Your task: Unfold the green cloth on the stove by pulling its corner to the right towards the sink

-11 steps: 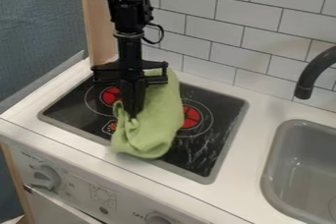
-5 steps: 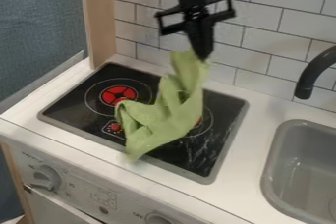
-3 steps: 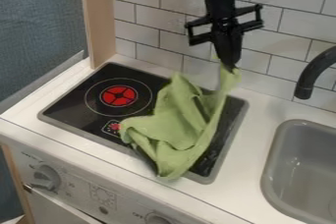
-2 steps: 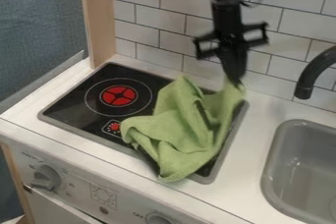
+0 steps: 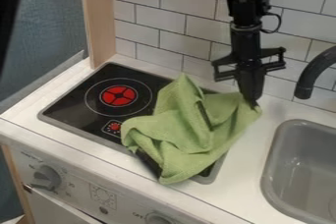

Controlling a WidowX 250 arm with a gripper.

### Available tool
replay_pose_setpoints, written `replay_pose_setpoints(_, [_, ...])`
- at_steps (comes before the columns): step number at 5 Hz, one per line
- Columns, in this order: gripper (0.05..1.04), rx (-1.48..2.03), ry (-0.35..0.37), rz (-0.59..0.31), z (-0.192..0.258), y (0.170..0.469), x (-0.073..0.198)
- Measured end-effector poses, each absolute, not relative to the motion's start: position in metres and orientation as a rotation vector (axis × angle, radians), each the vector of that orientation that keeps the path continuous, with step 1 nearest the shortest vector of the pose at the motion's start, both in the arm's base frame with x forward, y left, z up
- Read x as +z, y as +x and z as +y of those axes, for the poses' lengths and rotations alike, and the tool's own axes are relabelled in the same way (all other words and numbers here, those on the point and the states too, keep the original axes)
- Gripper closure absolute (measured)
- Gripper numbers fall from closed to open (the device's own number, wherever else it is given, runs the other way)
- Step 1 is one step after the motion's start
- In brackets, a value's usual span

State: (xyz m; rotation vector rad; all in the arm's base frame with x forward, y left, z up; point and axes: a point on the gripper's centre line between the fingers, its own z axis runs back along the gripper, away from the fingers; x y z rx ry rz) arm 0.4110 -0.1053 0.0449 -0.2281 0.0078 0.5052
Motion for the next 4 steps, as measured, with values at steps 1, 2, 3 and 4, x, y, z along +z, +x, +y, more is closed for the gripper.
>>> replay_pose_setpoints(1, [1.033, 0.482, -0.217, 0.041, -0.1188, 0.4167, 0.0296])
replay_pose_setpoints(2, [1.007, 0.487, -0.211, 0.049, -0.1195, 0.418, 0.0255])
replay_pose_setpoints(3, [0.851, 0.473, -0.211, 0.06, -0.1208, 0.4208, 0.0293])
replay_pose_setpoints(4, [0.603, 0.468, -0.218, 0.062, -0.1225, 0.4205, 0.0296])
